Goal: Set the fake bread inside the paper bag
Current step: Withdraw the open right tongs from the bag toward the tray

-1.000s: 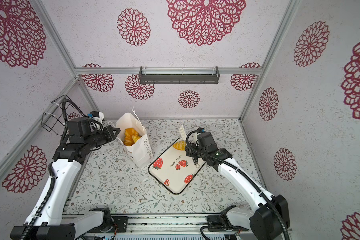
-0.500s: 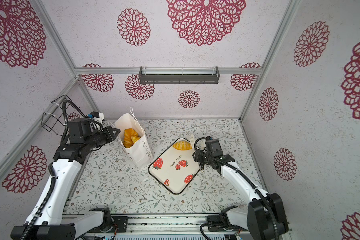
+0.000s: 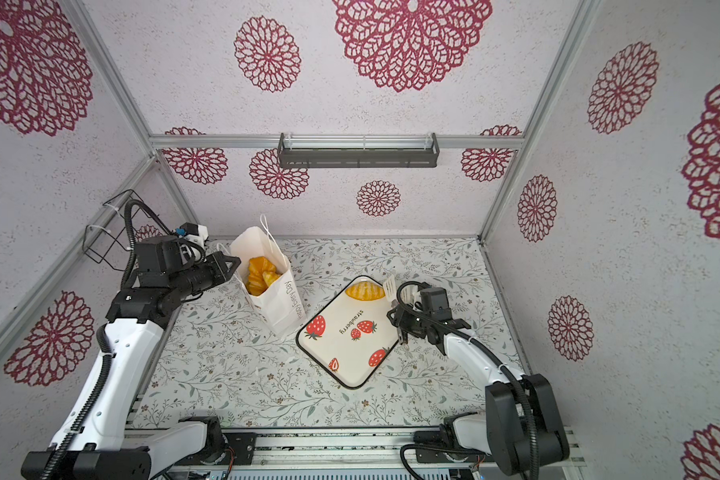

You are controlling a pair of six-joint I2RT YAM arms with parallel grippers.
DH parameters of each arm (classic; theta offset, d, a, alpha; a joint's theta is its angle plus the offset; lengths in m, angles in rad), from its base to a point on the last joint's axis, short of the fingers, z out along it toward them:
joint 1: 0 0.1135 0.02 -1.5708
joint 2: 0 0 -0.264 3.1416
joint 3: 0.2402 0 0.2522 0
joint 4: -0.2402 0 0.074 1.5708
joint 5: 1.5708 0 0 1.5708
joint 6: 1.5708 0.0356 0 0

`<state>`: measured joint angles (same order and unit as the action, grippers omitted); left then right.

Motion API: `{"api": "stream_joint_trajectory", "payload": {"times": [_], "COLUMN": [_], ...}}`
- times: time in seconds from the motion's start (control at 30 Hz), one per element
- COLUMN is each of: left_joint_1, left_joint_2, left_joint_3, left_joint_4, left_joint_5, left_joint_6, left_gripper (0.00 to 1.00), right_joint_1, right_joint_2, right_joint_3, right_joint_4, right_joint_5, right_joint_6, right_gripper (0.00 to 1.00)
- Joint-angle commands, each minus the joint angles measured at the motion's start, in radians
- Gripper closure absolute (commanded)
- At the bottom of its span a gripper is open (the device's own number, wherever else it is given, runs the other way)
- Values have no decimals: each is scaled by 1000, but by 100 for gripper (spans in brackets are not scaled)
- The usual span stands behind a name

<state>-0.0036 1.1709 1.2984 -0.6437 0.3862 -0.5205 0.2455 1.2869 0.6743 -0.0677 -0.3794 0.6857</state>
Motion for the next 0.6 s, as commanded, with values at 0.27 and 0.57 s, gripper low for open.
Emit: {"api": "stream_joint_trajectory", "payload": {"times": [0.27, 0.57], "left_joint_1": [8, 8], "left_joint_2": [-8, -13], "left_joint_3": [-8, -12], "left_joint_4": [27, 29], "left_joint_5": [6, 10], "left_joint_6": [1, -1], "left_gripper": [100, 100], "right_joint_1": [-17, -18], "right_joint_2": [79, 138], "right_joint_3": [1, 1], "right_joint_4": [159, 228], "right_joint_5": [-85, -120], "right_joint_6": [64, 95], "right_gripper": [56, 56]}}
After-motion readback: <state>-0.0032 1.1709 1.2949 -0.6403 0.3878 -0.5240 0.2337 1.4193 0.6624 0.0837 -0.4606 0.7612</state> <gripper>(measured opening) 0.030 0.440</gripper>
